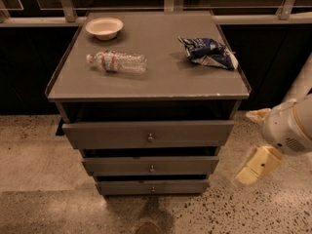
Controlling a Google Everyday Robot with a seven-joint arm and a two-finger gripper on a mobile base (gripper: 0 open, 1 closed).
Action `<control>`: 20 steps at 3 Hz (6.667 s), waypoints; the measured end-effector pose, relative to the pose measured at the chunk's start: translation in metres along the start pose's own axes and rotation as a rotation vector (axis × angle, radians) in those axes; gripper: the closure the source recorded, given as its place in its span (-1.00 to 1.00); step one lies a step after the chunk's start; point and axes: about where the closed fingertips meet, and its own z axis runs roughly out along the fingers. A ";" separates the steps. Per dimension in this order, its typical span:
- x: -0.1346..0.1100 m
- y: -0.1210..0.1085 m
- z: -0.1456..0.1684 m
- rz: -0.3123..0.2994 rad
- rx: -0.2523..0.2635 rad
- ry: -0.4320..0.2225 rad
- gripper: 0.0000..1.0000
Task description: Open top drawer
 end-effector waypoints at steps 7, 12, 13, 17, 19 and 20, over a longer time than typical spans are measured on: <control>0.015 -0.055 0.110 0.138 -0.075 -0.271 0.77; -0.034 -0.175 0.170 0.108 0.150 -0.473 1.00; -0.030 -0.171 0.188 0.131 0.150 -0.460 1.00; -0.046 -0.167 0.205 0.145 0.140 -0.463 1.00; -0.044 -0.164 0.204 0.098 0.095 -0.397 1.00; -0.040 -0.161 0.201 0.104 0.082 -0.380 1.00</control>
Offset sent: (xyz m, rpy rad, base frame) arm 0.0209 -0.0101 -0.0769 0.2166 0.1025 -0.1344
